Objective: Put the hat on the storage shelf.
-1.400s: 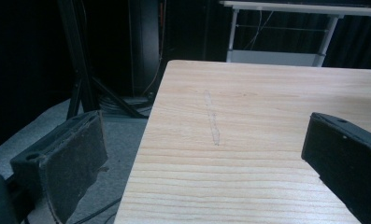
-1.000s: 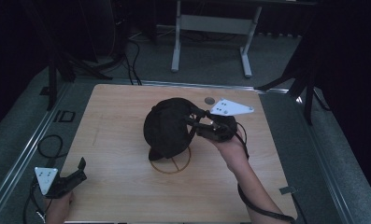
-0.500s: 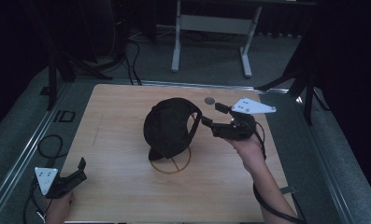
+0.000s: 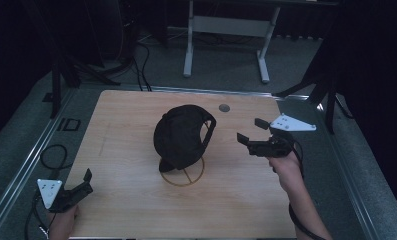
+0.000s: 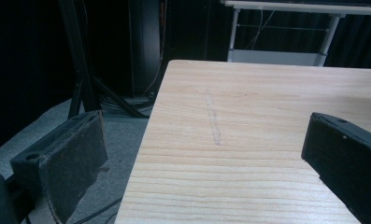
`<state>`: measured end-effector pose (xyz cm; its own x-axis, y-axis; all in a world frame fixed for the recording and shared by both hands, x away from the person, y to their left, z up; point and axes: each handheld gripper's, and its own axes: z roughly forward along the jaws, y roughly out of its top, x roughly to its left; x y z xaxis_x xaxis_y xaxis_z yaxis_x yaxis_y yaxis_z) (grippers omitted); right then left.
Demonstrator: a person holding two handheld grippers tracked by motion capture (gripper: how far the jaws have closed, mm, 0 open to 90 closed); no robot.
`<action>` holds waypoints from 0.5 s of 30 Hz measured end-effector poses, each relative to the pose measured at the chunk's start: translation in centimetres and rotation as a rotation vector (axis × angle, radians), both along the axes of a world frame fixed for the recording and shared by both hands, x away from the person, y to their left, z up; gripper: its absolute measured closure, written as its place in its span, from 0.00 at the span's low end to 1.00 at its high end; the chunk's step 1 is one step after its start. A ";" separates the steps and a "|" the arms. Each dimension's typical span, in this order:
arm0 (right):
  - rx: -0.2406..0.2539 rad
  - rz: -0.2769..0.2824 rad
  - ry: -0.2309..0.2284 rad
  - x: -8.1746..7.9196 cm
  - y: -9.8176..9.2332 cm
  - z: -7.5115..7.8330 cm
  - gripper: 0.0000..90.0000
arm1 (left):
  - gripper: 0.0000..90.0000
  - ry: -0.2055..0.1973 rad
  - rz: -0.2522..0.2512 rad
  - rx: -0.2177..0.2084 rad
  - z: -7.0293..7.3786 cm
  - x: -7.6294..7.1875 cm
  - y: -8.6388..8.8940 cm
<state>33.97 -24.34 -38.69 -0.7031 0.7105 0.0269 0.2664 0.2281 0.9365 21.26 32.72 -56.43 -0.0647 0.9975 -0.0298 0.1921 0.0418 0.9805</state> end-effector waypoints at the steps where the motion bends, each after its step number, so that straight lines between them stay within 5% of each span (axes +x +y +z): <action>1: -0.008 -0.012 -0.001 0.0 -0.3 -0.4 0.15 | 0.01 -0.002 0.001 -0.001 0.0 0.0 0.0; 15: -0.054 -0.163 0.035 -0.5 -4.3 -8.0 0.15 | 0.01 -0.003 0.002 -0.002 0.0 0.0 0.0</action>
